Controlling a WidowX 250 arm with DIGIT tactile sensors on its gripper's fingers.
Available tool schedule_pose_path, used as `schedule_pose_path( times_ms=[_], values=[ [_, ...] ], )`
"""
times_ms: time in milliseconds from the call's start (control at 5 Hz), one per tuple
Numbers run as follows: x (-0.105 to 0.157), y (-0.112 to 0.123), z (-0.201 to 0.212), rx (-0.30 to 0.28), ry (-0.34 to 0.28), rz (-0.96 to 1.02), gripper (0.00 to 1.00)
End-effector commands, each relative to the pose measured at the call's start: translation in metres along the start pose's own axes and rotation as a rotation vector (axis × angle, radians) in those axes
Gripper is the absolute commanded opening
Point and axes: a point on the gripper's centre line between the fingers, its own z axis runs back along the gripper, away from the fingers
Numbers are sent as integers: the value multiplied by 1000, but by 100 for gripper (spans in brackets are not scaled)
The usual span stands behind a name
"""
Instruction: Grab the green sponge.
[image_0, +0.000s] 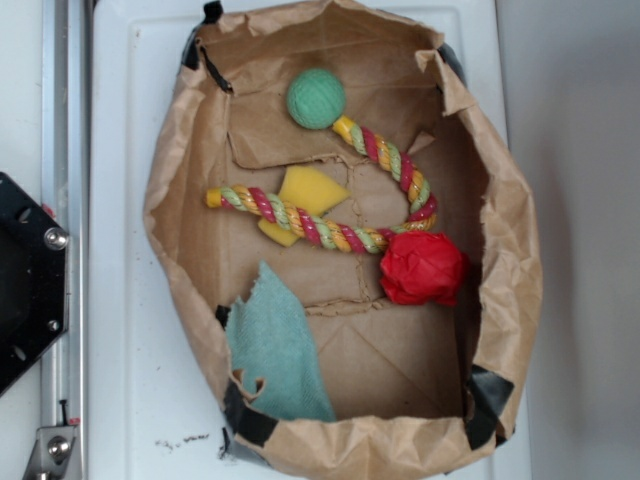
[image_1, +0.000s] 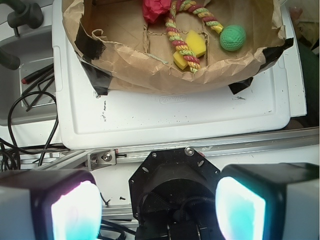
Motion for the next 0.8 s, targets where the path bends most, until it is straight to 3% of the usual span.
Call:
schedule_pose_path(
  times_ms=[0, 200, 400, 600],
  values=[
    [0, 0, 0, 0, 0, 0, 100],
    [39, 24, -1, -11, -40, 89, 100],
    [69, 39, 0, 38, -103, 152, 100],
    [89, 52, -10, 20, -159, 188, 100]
  ],
)
